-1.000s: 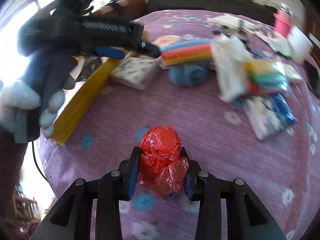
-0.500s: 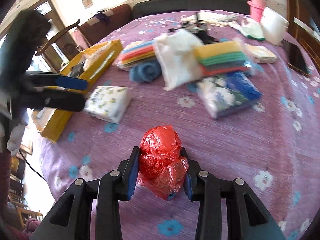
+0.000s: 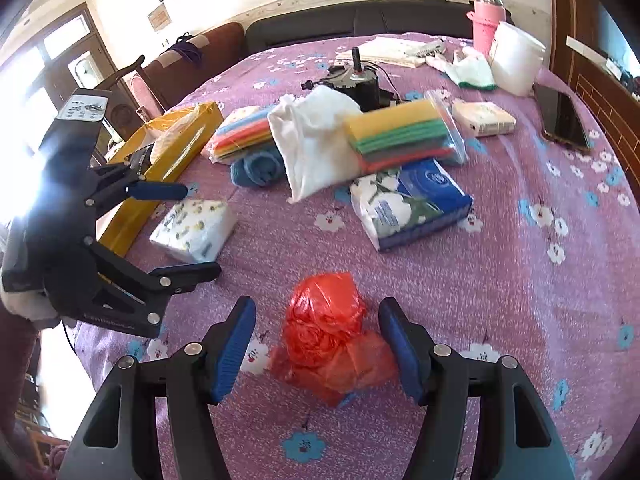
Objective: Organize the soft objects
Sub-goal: 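Grasp the red plastic bag with the right tool and lift it, then carry a tissue pack to the tray while the right tool drops the red bag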
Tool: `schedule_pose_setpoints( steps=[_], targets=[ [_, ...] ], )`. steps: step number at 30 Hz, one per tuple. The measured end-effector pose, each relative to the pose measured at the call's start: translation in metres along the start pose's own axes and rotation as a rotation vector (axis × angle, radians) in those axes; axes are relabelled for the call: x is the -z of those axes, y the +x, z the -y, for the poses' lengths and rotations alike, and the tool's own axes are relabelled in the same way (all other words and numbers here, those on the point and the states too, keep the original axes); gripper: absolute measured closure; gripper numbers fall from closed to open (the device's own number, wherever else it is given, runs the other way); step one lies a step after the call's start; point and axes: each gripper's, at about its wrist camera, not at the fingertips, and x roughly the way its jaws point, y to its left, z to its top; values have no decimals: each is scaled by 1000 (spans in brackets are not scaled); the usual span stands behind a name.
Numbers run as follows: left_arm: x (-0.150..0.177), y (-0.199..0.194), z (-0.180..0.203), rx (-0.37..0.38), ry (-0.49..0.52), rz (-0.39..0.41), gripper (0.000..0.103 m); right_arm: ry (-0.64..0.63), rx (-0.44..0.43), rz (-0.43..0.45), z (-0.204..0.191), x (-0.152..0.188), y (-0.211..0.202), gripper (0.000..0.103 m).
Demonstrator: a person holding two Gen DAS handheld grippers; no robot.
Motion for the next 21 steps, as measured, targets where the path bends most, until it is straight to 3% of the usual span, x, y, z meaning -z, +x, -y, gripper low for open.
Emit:
schedule_pose_setpoints(
  steps=[1, 2, 4, 6, 10, 14, 19, 21],
  targets=[
    [-2, -2, 1, 2, -5, 8, 30, -8, 7, -3, -2, 1, 1, 35],
    [-1, -7, 1, 10, -16, 20, 40, -18, 18, -8, -4, 1, 2, 43],
    [1, -21, 0, 31, -49, 52, 55, -37, 38, -28, -8, 4, 5, 66],
    [5, -40, -9, 74, -114, 96, 68, -35, 34, -17, -9, 5, 1, 66],
    [20, -69, -36, 159, -236, 165, 78, -33, 36, 24, -15, -1, -9, 67],
    [38, -84, -63, 215, -341, 207, 79, -60, 33, 53, -27, -11, -16, 67],
    [44, -74, -60, 233, -338, 207, 76, -79, 20, 40, -41, -11, -11, 66],
    [43, -67, -53, 222, -319, 191, 54, -85, 20, 34, -44, -8, -10, 66]
  ],
)
